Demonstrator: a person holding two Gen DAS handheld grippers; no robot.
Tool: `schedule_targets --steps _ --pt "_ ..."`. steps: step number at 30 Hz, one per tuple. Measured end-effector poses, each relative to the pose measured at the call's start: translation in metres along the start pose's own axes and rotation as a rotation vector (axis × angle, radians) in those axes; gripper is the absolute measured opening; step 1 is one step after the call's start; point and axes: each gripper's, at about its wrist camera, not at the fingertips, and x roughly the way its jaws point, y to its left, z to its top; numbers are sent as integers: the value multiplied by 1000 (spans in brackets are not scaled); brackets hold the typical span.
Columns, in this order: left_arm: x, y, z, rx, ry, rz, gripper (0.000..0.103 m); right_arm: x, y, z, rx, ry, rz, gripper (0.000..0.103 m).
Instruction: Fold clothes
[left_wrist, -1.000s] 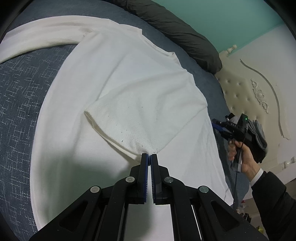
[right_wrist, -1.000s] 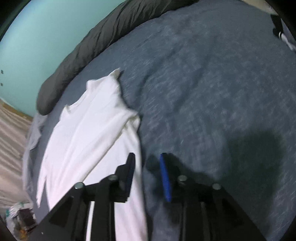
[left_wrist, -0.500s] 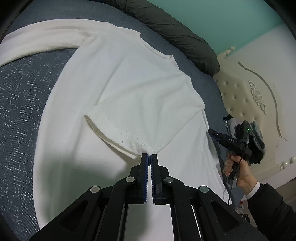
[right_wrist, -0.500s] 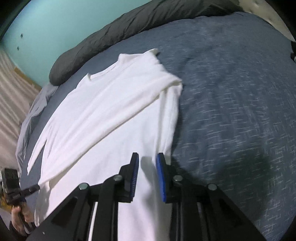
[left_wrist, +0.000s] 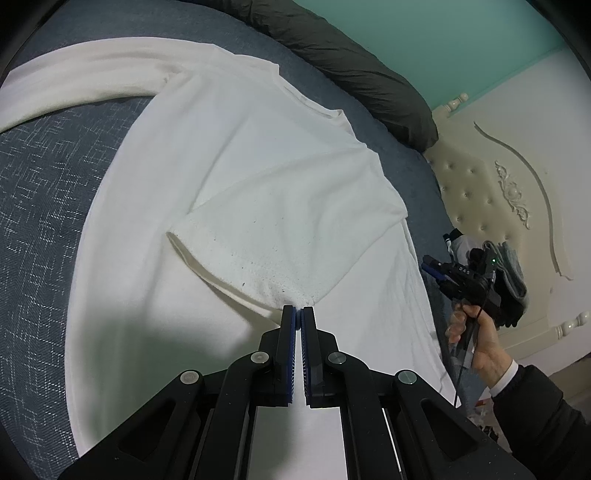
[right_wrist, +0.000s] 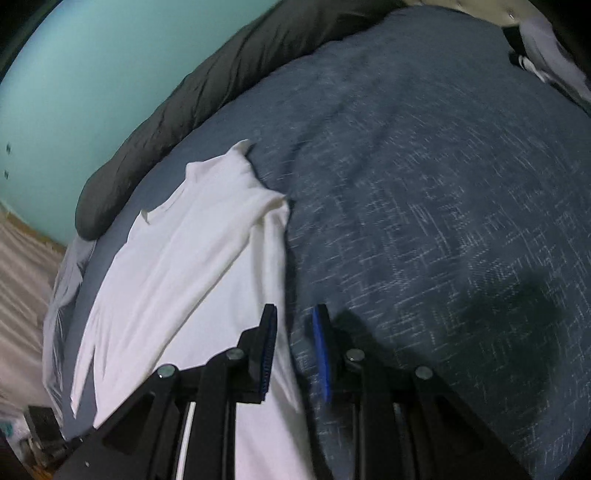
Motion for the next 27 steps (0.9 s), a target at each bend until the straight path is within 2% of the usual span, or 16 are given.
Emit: schedule_targets --steps 4,8,11,12,22,25,27 --pt "0 0 -2 0 4 2 3 11 7 1 -24 34 13 20" --pt "-2 -1 -2 -1 3 1 3 27 13 3 -26 66 -11 19" --pt "-2 -1 -2 -2 1 0 3 26 6 6 26 36 15 4" --pt "-2 -1 -2 -3 1 0 3 24 5 7 37 26 23 3" --pt "0 -1 -2 -4 4 2 3 18 -7 14 50 2 -28 2" --pt "0 -2 -2 -3 6 2 3 26 -11 13 46 47 -43 2" --pt "-1 -2 -1 -2 6 0 3 24 -12 13 60 64 5 4"
